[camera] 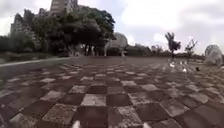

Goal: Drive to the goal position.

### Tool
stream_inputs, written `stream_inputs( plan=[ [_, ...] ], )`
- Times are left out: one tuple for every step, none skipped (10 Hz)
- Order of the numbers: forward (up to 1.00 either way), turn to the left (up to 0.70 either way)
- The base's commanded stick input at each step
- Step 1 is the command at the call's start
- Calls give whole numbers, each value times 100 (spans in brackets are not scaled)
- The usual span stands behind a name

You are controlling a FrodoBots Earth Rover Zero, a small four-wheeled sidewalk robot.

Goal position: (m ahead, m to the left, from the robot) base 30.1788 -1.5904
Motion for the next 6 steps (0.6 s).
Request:
stream_inputs(
  plan=[
    [85,11],
    [85,11],
    [85,11],
    [85,11],
    [85,11],
    [85,11]
  ],
)
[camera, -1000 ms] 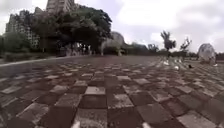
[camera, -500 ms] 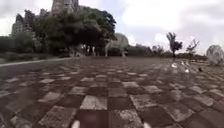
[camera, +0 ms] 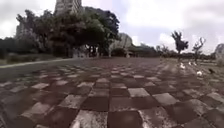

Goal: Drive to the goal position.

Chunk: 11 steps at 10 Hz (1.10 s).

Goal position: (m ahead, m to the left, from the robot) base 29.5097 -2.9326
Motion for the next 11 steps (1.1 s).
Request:
stream_inputs(
  plan=[
    [85,11],
    [85,11],
    [85,11],
    [85,-15],
    [85,-19],
    [85,-23],
    [85,-23],
    [85,-23],
    [85,-23],
    [85,-23],
    [85,-23]
  ],
)
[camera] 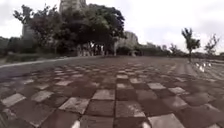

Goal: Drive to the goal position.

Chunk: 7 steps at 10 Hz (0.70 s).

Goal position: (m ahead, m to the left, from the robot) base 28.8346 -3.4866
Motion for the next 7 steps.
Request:
stream_inputs(
  plan=[
    [85,-15],
    [85,11],
    [85,11],
    [85,11],
    [85,11],
    [85,11],
    [85,11]
  ],
)
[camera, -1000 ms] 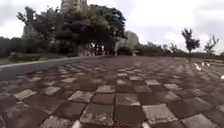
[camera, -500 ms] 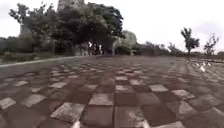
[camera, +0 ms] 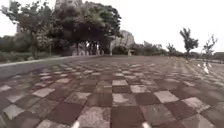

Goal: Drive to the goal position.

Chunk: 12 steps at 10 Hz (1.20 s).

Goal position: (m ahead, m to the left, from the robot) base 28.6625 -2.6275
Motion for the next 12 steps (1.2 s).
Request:
stream_inputs(
  plan=[
    [85,11],
    [85,11],
    [85,11],
    [85,11],
    [85,11],
    [85,-23],
    [85,-23],
    [85,-23],
    [85,-23],
    [85,-23],
    [85,-23],
    [85,-23]
  ],
)
